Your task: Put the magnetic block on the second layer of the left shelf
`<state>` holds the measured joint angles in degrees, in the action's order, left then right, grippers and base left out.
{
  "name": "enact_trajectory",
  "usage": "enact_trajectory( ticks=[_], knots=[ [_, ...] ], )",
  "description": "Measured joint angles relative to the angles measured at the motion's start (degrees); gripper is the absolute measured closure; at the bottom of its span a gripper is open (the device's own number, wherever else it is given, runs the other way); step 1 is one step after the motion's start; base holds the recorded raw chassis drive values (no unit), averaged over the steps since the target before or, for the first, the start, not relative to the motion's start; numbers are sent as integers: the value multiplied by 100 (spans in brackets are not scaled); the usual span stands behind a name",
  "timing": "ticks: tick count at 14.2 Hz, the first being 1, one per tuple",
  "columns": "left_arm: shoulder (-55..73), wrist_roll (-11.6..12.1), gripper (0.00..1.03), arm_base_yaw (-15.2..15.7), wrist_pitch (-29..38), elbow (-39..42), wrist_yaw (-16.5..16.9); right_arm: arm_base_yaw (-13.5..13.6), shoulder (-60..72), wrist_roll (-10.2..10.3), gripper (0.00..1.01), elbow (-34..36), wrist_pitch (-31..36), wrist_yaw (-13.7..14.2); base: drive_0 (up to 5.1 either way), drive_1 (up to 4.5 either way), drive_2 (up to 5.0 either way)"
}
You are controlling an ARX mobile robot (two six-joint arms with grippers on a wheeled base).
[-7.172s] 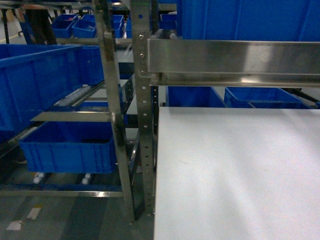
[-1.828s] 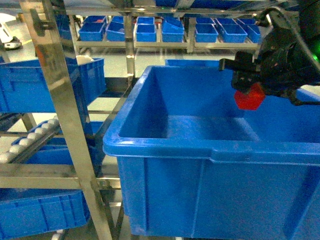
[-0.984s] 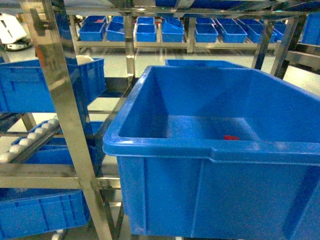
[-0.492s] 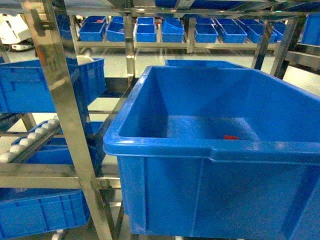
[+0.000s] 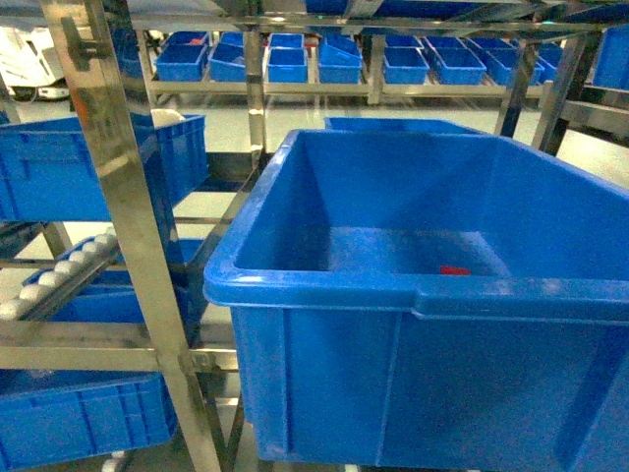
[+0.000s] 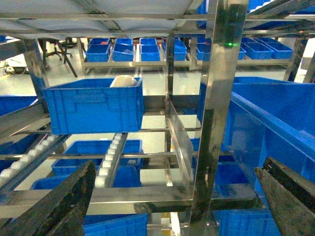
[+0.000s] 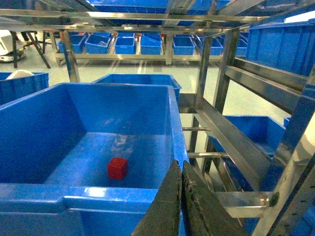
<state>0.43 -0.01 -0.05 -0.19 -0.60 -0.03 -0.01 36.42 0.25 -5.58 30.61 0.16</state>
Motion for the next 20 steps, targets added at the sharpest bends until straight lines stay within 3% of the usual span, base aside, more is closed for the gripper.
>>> enact_trajectory(
  ticks=[5, 6, 17, 18, 20],
  knots=[
    [0, 0, 5, 0, 0, 0, 0, 0, -1056, 0, 99, 323, -706, 0, 0, 0, 0],
    [0, 0, 5, 0, 0, 0, 0, 0, -1099, 0, 99, 483, -498, 0, 0, 0, 0],
    [0, 0, 5, 0, 0, 0, 0, 0, -2664, 0, 99, 483, -2079, 0, 0, 0, 0],
    [0, 0, 5, 0, 0, 0, 2, 0, -3119, 0, 99, 481, -2802, -4, 0, 0, 0],
    [0, 0, 5, 0, 2, 0, 4, 0, -3609, -7, 99, 463, -3040, -17, 0, 0, 0]
  ],
)
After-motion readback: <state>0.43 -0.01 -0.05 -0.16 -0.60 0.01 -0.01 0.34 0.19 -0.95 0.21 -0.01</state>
